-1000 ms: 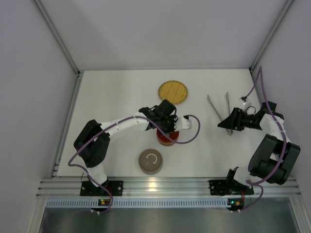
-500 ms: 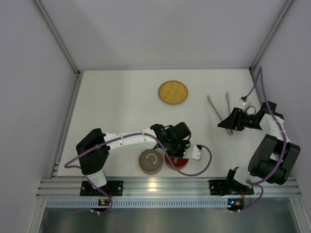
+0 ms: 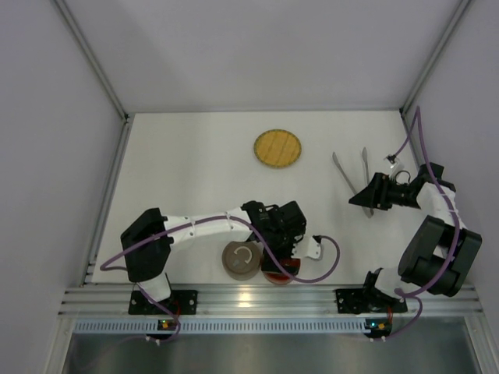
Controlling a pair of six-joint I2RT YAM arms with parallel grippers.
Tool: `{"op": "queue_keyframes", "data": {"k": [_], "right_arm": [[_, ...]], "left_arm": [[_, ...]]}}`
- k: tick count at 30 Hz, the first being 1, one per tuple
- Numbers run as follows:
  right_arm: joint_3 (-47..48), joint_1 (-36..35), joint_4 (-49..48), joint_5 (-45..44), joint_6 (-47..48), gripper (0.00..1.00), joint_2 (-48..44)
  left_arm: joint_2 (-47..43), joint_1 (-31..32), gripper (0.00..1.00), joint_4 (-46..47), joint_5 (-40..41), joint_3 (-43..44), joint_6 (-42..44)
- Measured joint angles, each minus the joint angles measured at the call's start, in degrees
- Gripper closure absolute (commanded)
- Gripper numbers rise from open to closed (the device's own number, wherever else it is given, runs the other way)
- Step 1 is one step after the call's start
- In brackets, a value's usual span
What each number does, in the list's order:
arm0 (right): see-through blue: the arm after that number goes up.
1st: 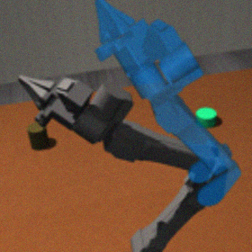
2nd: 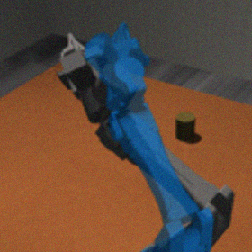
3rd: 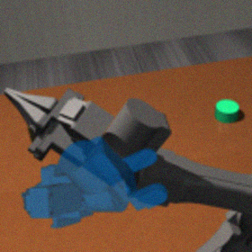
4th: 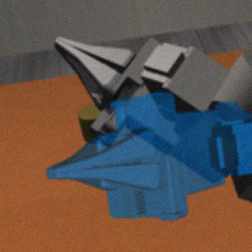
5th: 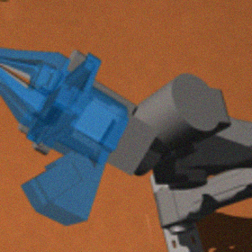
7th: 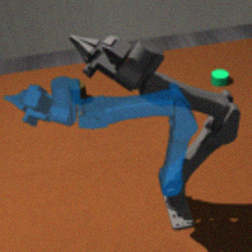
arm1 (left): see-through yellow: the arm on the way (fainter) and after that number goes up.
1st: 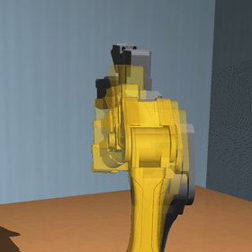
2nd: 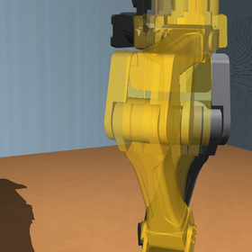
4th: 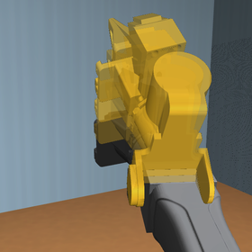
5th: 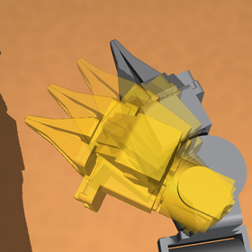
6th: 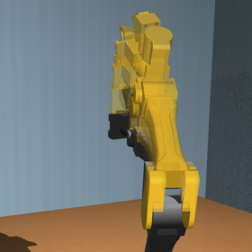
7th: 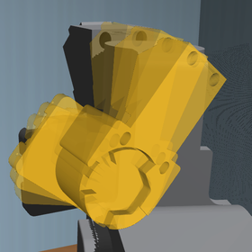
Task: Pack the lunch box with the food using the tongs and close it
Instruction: Close the box lid on the packing box, then reset both arms
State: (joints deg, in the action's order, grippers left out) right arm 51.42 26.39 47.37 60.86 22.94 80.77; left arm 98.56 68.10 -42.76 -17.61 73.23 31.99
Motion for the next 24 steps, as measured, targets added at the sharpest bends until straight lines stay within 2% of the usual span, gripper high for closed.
{"op": "queue_keyframes", "data": {"k": [4,8,13,17,20,24], "right_arm": [[0.0,0.0,0.0,-0.2,0.0,0.34,-0.2],[0.0,0.0,0.0,-0.8,0.0,0.33,-1.4],[0.0,0.0,0.1,-1.4,0.1,0.23,-4.1],[0.0,0.0,0.3,-2.4,0.8,0.01,-6.0],[0.1,0.0,0.4,-3.1,1.4,0.00,-6.8],[0.8,0.0,0.9,-4.5,1.6,0.01,-6.9]], "left_arm": [[-0.1,-3.2,0.02,-1.2,-0.5,4.7,-4.4],[-1.6,-11.7,0.02,0.1,-2.5,11.5,-9.7],[-6.5,-26.3,0.02,3.0,-2.9,13.7,-17.8],[-7.7,-38.2,0.02,2.6,-3.1,14.0,-23.9],[-7.7,-47.8,0.02,2.4,-7.0,12.5,-28.0],[-8.0,-62.1,0.02,4.1,-12.3,5.9,-32.2]]}}
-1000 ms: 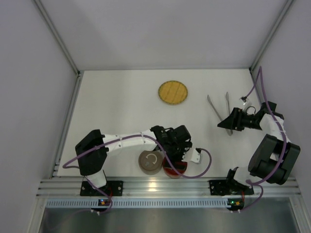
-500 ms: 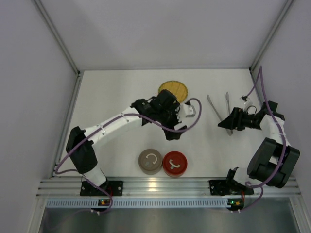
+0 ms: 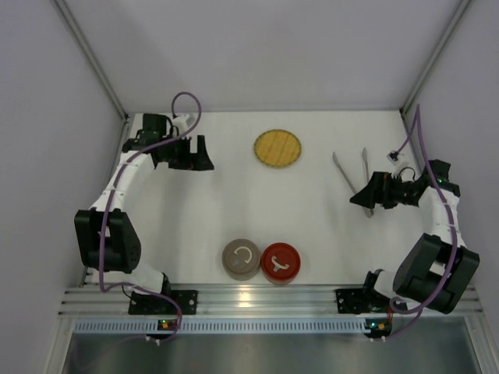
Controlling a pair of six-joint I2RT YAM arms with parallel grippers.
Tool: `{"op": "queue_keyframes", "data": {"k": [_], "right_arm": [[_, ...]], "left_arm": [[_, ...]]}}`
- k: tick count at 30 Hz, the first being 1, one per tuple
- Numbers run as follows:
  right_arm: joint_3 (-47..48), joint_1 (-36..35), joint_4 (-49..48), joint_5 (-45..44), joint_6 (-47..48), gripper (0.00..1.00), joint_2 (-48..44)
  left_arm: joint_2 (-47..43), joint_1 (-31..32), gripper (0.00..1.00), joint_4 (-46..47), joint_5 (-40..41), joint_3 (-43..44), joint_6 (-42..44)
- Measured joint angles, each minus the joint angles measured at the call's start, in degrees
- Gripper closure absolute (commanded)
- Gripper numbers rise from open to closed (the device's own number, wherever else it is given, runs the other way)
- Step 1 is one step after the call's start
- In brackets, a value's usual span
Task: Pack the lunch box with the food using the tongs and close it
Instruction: Reset both arms
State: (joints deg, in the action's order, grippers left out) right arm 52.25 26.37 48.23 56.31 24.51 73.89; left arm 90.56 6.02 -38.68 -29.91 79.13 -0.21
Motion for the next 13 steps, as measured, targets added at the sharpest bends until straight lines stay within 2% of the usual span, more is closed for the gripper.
{"op": "queue_keyframes", "data": {"k": [5,13], "right_arm": [[2.1,-1.1,-0.3,-4.4,-0.3,0.01,0.0],[2.6,-7.2,-2.2,-13.6,-4.3,0.00,0.0]], "left_arm": [[-0.9,-9.6,0.02,0.4,0.5,-8.4,0.0],[-5.4,-12.7,0.02,2.1,2.9,-19.0,2.4]]}}
